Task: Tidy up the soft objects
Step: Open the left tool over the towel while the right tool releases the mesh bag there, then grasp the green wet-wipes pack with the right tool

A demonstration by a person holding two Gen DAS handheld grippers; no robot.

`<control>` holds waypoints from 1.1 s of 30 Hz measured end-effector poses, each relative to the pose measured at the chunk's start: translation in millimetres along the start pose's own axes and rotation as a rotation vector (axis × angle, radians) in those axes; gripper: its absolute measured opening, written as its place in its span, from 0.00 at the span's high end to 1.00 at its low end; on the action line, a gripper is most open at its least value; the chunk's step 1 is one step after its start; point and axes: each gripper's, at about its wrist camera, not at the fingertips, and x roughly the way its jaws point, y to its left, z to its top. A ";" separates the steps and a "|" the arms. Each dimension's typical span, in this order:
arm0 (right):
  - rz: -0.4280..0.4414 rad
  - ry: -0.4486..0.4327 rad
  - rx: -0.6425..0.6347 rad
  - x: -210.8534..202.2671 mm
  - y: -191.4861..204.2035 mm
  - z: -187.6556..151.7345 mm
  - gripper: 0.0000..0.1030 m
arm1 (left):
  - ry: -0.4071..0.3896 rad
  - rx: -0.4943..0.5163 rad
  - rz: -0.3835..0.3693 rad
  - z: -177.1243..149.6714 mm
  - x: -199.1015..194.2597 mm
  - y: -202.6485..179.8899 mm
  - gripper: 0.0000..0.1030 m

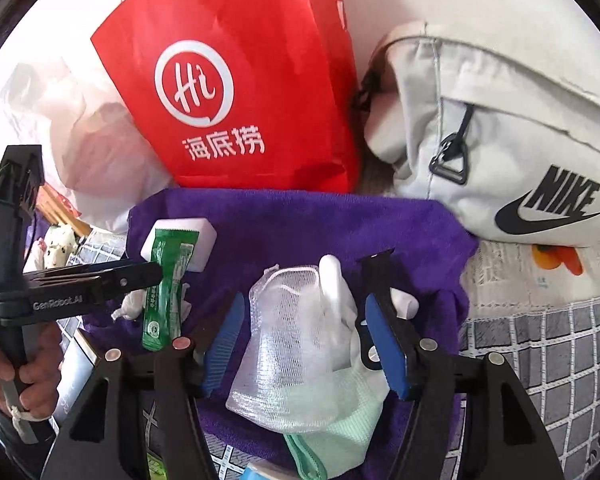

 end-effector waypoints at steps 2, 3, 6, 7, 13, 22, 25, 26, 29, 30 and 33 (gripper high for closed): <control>-0.027 -0.030 -0.018 -12.2 6.6 1.6 0.39 | -0.020 0.006 0.011 -2.0 -11.7 -3.4 0.49; -0.031 -0.048 -0.032 -18.7 10.6 1.9 0.39 | -0.040 0.008 0.017 -4.1 -19.3 -4.8 0.48; -0.018 -0.092 -0.064 -38.3 22.7 -3.9 0.39 | -0.052 0.014 0.027 -15.1 -36.7 -3.6 0.48; -0.007 -0.092 -0.070 -42.7 26.6 -7.8 0.39 | -0.053 0.022 0.027 -19.3 -41.7 -1.6 0.48; 0.102 0.004 -0.138 -54.1 70.1 -46.5 0.39 | -0.058 0.008 0.070 -47.5 -72.0 22.9 0.48; 0.192 0.079 -0.317 -65.0 130.8 -120.8 0.22 | -0.062 -0.057 0.035 -98.8 -105.2 60.8 0.48; 0.184 0.072 -0.412 -64.5 148.0 -135.7 0.18 | -0.074 -0.076 -0.001 -115.7 -111.5 73.5 0.48; 0.162 0.076 -0.451 -62.0 154.7 -140.4 0.18 | -0.070 -0.085 0.003 -120.6 -112.4 78.1 0.48; 0.082 0.098 -0.537 -52.8 166.2 -150.2 0.18 | -0.067 -0.103 0.005 -134.8 -115.1 90.9 0.48; 0.053 0.103 -0.558 -49.0 169.1 -151.8 0.18 | -0.067 -0.110 0.004 -139.4 -115.7 95.5 0.48; -0.028 0.147 -0.577 -34.9 169.7 -153.9 0.18 | -0.058 -0.140 0.005 -150.2 -116.3 109.0 0.48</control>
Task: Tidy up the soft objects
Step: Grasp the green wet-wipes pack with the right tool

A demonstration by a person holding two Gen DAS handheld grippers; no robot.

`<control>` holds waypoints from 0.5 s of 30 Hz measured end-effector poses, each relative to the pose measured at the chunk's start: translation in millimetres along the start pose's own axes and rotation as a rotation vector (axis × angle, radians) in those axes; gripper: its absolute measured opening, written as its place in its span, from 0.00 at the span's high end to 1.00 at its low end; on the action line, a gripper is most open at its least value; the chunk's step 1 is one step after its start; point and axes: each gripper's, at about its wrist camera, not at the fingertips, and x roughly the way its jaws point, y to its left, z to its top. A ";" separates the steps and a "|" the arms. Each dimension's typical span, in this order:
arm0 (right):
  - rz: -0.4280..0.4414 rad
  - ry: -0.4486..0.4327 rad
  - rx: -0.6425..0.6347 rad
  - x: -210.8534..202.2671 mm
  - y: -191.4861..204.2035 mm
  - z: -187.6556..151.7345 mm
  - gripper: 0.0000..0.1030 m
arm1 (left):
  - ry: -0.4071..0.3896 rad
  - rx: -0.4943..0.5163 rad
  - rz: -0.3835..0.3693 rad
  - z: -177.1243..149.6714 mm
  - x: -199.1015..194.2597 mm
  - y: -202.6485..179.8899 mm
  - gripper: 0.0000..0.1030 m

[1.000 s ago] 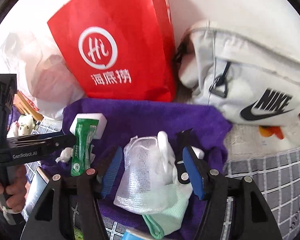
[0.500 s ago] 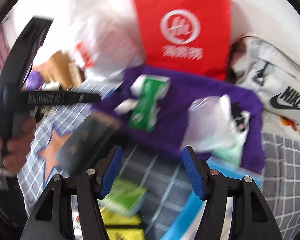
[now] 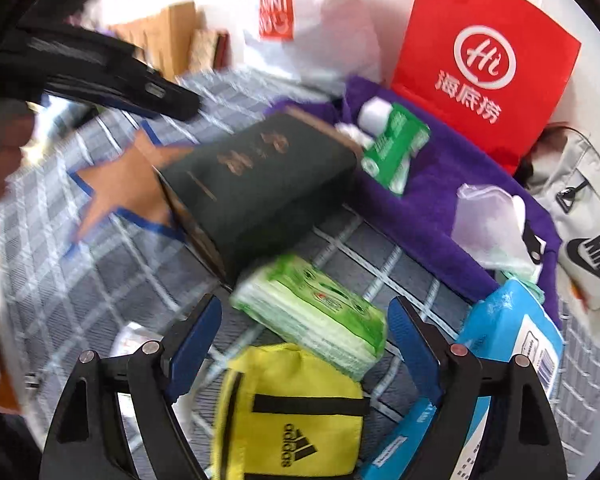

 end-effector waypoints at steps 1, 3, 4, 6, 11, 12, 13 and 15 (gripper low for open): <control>-0.008 0.013 0.002 2.8 -0.1 1.0 0.20 | 0.002 -0.008 -0.001 -1.9 -0.4 2.8 0.48; -0.003 0.012 0.002 3.7 1.0 3.3 0.31 | 0.006 -0.032 -0.015 -4.8 -1.3 10.9 0.48; -0.007 0.014 -0.004 3.5 1.7 4.0 0.32 | 0.007 -0.039 -0.022 -6.2 -1.5 13.1 0.48; -0.023 0.016 0.000 -0.8 1.2 4.7 0.47 | 0.022 -0.058 -0.040 -9.5 -0.7 18.4 0.48; 0.041 -0.038 0.120 -27.2 -11.2 -4.2 0.52 | 0.026 -0.063 -0.039 -18.8 -4.5 20.7 0.48; 0.049 -0.053 0.141 -33.1 -12.8 -6.0 0.53 | 0.028 -0.065 -0.041 -21.5 -5.4 20.1 0.48; 0.051 -0.070 0.165 -40.8 -15.0 -8.2 0.53 | 0.030 -0.066 -0.041 -23.8 -6.2 19.1 0.48; 0.050 -0.104 0.200 -55.6 -15.7 -12.4 0.54 | 0.040 -0.061 -0.032 -32.0 -7.9 14.4 0.48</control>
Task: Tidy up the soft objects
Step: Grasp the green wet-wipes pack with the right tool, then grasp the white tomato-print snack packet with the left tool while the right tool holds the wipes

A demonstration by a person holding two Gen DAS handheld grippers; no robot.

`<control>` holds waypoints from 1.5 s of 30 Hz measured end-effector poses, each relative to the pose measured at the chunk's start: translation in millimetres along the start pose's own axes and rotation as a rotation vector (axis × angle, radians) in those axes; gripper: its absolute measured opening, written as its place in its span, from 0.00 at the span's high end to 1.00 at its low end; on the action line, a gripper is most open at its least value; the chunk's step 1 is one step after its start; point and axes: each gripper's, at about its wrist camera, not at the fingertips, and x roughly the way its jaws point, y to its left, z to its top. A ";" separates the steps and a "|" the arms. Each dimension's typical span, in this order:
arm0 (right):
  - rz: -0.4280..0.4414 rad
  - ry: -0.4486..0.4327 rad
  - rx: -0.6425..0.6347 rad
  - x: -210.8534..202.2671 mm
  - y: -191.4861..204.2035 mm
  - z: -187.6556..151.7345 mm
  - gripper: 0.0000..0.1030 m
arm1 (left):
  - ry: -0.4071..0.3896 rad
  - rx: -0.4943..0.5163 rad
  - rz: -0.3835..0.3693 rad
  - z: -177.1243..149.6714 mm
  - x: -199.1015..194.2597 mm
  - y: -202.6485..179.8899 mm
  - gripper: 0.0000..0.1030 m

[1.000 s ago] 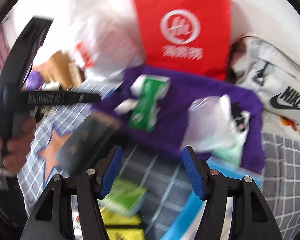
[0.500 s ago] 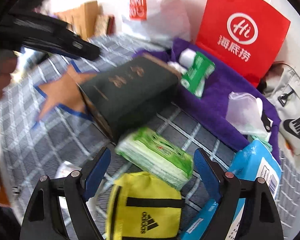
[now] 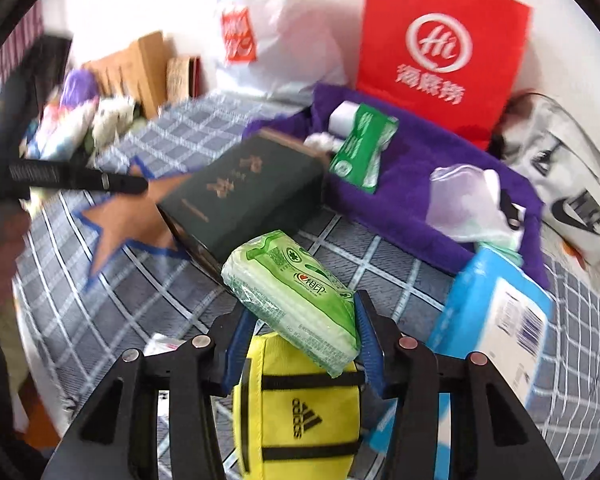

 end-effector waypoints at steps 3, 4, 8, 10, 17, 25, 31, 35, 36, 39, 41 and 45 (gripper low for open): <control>0.032 -0.051 0.042 -22.5 -0.5 -7.5 0.55 | 0.018 0.023 0.021 -14.7 0.3 -8.3 0.48; 0.037 -0.068 0.054 -30.6 -0.2 -12.2 0.55 | 0.024 0.029 0.023 -18.8 0.7 -10.5 0.48; 0.026 -0.100 0.107 -47.7 -5.4 -28.1 0.55 | 0.058 0.051 0.036 -40.8 2.1 -24.3 0.48; 0.028 -0.105 0.156 -53.7 -11.3 -39.1 0.55 | 0.072 0.077 0.052 -51.5 2.5 -34.2 0.48; 0.023 -0.140 0.270 -80.6 -31.6 -83.9 0.55 | 0.126 0.131 0.058 -79.1 13.8 -64.3 0.48; -0.053 -0.129 0.317 -88.7 -51.7 -128.2 0.55 | 0.146 0.164 0.040 -97.2 28.6 -91.1 0.35; -0.075 -0.110 0.357 -82.1 -67.2 -153.2 0.55 | 0.118 0.240 0.106 -104.2 41.0 -113.2 0.19; -0.063 -0.091 0.389 -69.4 -74.0 -165.3 0.54 | 0.094 0.280 0.152 -106.7 47.6 -121.9 0.16; -0.061 -0.098 0.393 -69.2 -73.9 -166.1 0.54 | 0.085 0.283 0.158 -107.1 47.9 -122.3 0.16; -0.060 -0.108 0.393 -69.6 -73.7 -166.2 0.54 | 0.048 0.300 0.188 -109.8 47.8 -122.5 0.22; -0.057 -0.112 0.397 -69.9 -73.9 -167.0 0.54 | 0.026 0.303 0.217 -111.6 46.0 -121.5 0.32; -0.059 -0.115 0.400 -70.6 -72.1 -168.4 0.54 | 0.022 0.279 0.196 -111.5 39.7 -111.7 0.44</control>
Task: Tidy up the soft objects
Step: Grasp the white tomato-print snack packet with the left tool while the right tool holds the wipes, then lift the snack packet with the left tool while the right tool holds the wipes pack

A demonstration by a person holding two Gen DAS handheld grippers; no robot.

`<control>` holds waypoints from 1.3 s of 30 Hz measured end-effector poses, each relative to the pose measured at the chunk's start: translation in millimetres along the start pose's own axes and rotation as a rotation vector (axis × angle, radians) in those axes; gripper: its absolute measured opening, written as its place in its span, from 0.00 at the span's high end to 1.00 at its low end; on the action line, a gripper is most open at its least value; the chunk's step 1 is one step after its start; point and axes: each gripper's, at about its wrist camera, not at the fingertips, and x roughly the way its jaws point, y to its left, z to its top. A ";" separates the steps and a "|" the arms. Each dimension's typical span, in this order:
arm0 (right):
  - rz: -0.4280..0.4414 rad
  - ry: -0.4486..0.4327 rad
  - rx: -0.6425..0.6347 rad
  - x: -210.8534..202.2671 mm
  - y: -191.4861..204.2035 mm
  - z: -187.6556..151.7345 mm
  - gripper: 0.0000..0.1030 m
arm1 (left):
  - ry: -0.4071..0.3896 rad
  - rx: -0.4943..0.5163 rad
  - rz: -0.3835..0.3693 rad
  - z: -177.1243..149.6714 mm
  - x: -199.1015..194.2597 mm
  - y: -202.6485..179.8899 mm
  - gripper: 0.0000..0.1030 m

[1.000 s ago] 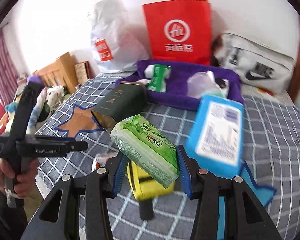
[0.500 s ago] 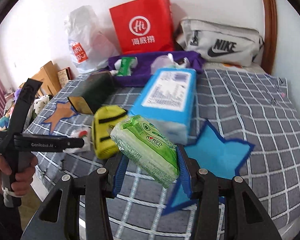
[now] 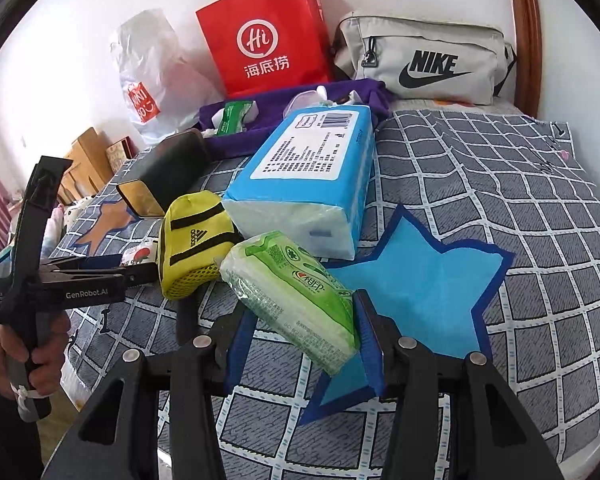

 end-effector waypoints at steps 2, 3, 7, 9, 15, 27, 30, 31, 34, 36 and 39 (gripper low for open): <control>-0.008 0.002 -0.008 0.3 2.0 0.0 0.54 | 0.002 -0.014 -0.023 -1.0 -1.1 4.3 0.45; -0.013 0.002 -0.012 0.4 3.1 -0.3 0.54 | -0.002 -0.016 -0.030 -2.6 -2.2 6.2 0.45; -0.022 0.004 -0.017 1.4 5.5 -0.7 0.54 | -0.027 0.002 -0.008 -6.4 -1.5 1.5 0.46; -0.022 0.007 -0.017 1.3 6.3 -0.5 0.54 | -0.033 -0.001 -0.007 -7.2 -2.1 1.2 0.46; -0.010 0.020 -0.015 -1.7 7.9 0.8 0.54 | -0.007 -0.014 -0.054 -10.6 -8.6 5.9 0.48; -0.011 -0.007 -0.032 -19.7 20.9 12.9 0.54 | 0.007 -0.071 -0.119 -9.1 -27.0 16.7 0.48; -0.006 -0.019 -0.037 -26.9 25.2 16.0 0.54 | -0.008 -0.075 -0.126 -6.6 -35.7 17.8 0.48; -0.005 -0.023 -0.039 -29.2 26.8 17.1 0.54 | -0.013 -0.075 -0.131 -5.8 -38.5 18.3 0.48; 0.000 -0.036 -0.046 -36.0 31.1 18.9 0.54 | -0.030 -0.078 -0.139 -3.9 -46.2 20.2 0.48; 0.002 -0.045 -0.049 -40.7 33.7 20.6 0.54 | -0.040 -0.078 -0.136 -2.4 -51.1 20.8 0.48; -0.005 -0.058 -0.049 -46.5 36.1 24.7 0.54 | -0.061 -0.078 -0.133 1.1 -60.3 22.4 0.48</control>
